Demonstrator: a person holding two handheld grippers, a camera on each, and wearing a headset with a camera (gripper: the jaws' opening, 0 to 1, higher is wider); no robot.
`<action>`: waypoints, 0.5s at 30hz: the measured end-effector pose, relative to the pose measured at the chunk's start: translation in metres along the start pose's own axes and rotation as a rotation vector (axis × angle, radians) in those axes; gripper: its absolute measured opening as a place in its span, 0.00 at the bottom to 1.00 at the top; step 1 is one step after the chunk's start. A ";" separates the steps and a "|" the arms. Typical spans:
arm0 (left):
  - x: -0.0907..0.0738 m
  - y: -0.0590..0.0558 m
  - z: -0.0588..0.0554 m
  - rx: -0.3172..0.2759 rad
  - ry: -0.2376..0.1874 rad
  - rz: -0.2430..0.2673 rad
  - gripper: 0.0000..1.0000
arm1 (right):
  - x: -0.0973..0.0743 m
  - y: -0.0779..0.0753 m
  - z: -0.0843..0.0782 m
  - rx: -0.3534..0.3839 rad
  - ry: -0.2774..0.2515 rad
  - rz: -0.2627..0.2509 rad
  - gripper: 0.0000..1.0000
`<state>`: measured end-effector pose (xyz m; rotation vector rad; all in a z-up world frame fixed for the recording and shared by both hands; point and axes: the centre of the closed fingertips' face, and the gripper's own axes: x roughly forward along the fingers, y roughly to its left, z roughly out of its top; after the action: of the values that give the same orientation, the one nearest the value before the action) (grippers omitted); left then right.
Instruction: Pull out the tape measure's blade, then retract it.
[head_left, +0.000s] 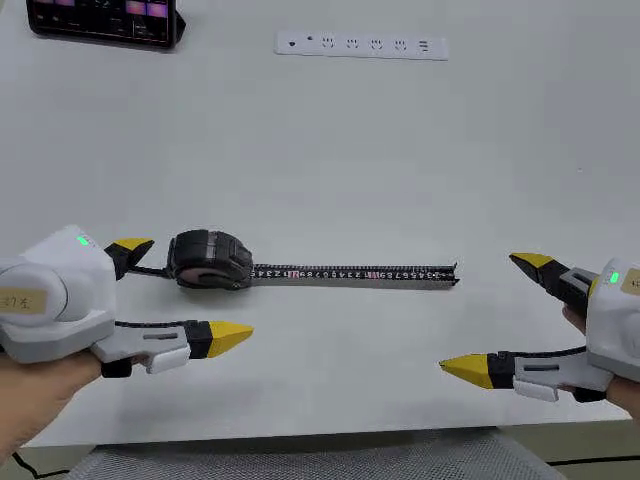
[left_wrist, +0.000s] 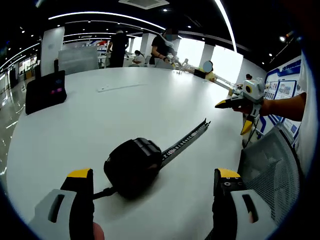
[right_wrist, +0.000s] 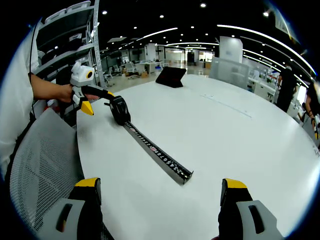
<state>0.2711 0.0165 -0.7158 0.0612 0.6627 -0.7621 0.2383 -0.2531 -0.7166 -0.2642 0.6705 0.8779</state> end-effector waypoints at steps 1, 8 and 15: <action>0.000 0.000 0.001 -0.002 -0.002 0.001 0.98 | 0.000 -0.001 0.000 0.000 0.000 -0.001 0.99; 0.007 -0.002 0.000 -0.022 0.002 0.002 0.97 | 0.001 -0.008 0.000 0.003 0.001 -0.006 0.99; 0.010 -0.006 0.001 -0.046 -0.009 0.002 0.96 | 0.002 -0.013 -0.002 -0.002 0.006 -0.009 0.96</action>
<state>0.2735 0.0057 -0.7198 0.0165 0.6717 -0.7440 0.2488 -0.2609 -0.7204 -0.2712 0.6733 0.8692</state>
